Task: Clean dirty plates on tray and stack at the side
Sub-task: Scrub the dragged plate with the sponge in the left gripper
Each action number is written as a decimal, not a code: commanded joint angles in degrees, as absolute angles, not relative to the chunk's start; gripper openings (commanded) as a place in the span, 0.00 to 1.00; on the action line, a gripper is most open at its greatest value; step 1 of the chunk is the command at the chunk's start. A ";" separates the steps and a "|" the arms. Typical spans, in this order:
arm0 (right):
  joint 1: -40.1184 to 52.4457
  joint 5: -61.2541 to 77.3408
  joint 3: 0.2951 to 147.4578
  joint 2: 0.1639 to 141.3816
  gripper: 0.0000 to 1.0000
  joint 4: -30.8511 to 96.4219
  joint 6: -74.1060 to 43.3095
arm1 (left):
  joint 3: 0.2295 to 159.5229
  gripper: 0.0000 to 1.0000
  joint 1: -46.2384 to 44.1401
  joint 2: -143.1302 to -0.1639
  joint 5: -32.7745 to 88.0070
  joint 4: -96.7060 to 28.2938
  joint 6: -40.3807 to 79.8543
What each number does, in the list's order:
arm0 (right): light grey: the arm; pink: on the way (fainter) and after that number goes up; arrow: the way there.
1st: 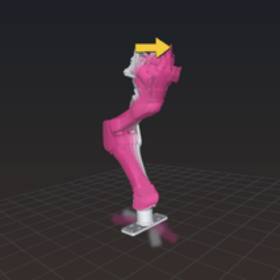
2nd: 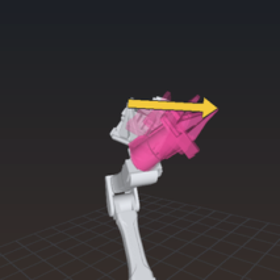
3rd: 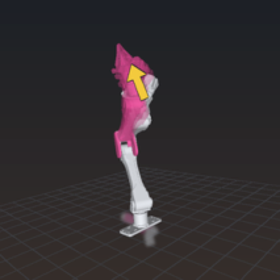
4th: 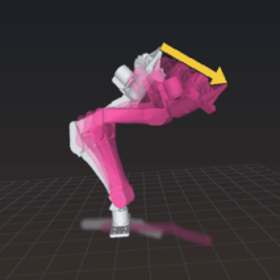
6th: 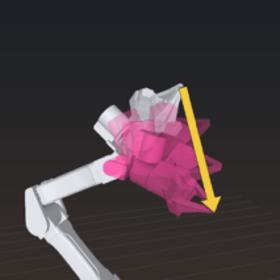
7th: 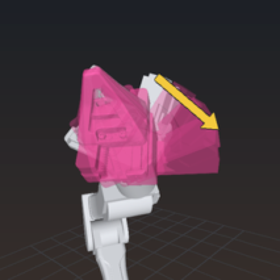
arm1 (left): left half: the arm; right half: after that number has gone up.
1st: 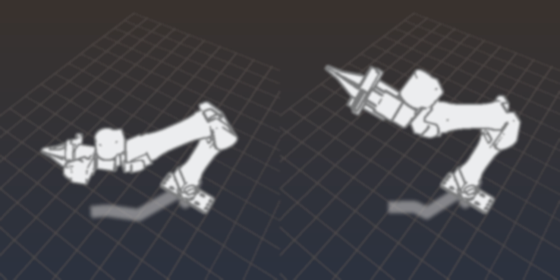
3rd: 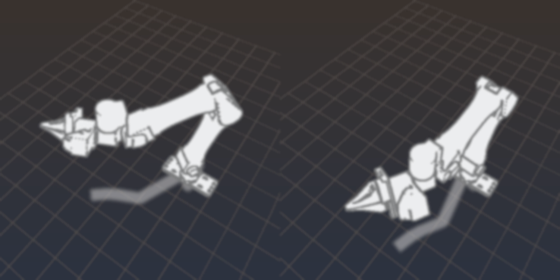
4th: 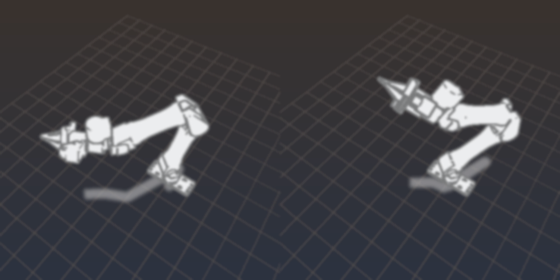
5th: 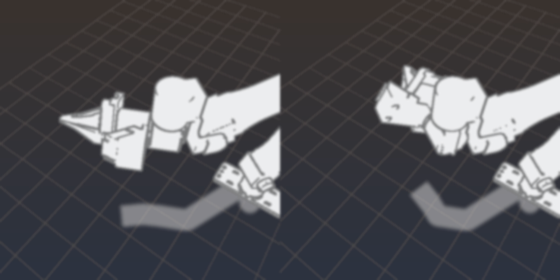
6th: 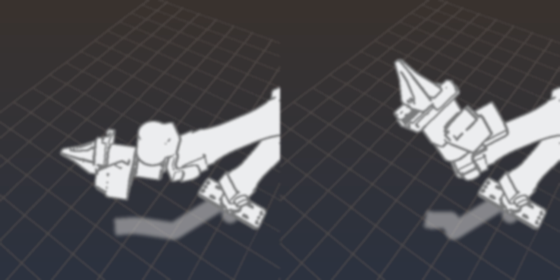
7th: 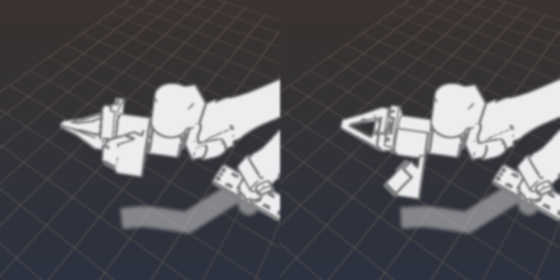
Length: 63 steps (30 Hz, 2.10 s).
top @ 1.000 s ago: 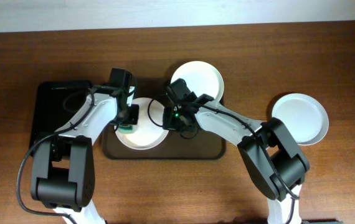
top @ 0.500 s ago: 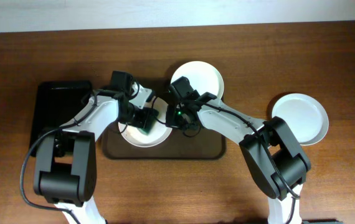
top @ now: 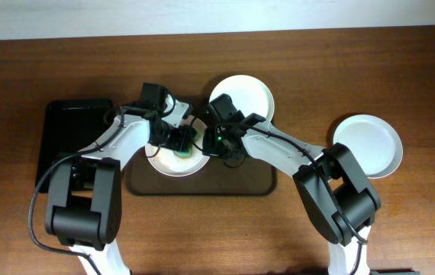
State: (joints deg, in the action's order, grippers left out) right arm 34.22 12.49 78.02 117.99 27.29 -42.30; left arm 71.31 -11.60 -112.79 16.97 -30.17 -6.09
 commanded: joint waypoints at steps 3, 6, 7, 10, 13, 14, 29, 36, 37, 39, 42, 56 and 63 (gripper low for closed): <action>34.85 13.32 78.83 118.41 0.04 27.68 -41.08 | 71.61 0.00 -11.35 -113.80 -5.23 -22.22 4.91; 34.85 13.34 78.83 118.39 0.04 27.68 -41.08 | 71.61 0.01 -11.35 -113.80 -11.20 -24.56 6.50; 34.85 13.34 78.83 118.41 0.04 27.66 -40.91 | 71.61 0.00 -11.35 -113.80 -12.14 -26.30 6.48; 34.85 13.34 78.83 118.39 0.04 27.66 -40.91 | 71.61 0.00 -11.35 -113.80 -12.93 -35.46 6.42; 34.85 13.37 78.83 118.39 0.04 27.64 -40.91 | 71.61 0.01 -11.35 -113.80 -12.82 -42.22 6.31; 34.85 13.37 78.83 118.39 0.04 27.64 -40.91 | 71.61 0.01 -11.35 -113.80 -11.81 -44.42 4.62; 34.85 13.37 78.83 118.39 0.04 27.64 -40.91 | 71.61 0.01 -11.31 -113.80 28.97 -47.53 -23.68; 34.85 13.37 78.83 118.39 0.04 27.66 -40.91 | 71.61 0.00 -11.25 -113.80 0.69 -34.72 4.29; 34.85 13.37 78.83 118.39 0.04 27.66 -40.91 | 71.61 0.01 -11.07 -113.80 -2.85 -33.85 6.83; 34.85 13.37 78.83 118.39 0.04 27.66 -40.91 | 71.61 0.00 -10.72 -113.80 -6.35 -33.26 8.86; 34.85 13.37 78.83 118.41 0.04 27.64 -40.91 | 71.61 0.01 -10.00 -113.80 -11.03 -35.16 11.18; 34.83 13.54 78.83 118.39 0.04 27.57 -40.91 | 71.64 0.00 -8.82 -113.80 8.75 -52.84 -2.61; 34.79 13.58 78.83 118.41 0.04 27.40 -40.91 | 71.61 0.01 -8.82 -113.80 30.26 -51.20 -13.15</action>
State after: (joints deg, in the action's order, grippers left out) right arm 34.94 15.07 78.13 118.04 27.77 -40.25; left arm 73.08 -7.86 -112.03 15.73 -52.60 -6.22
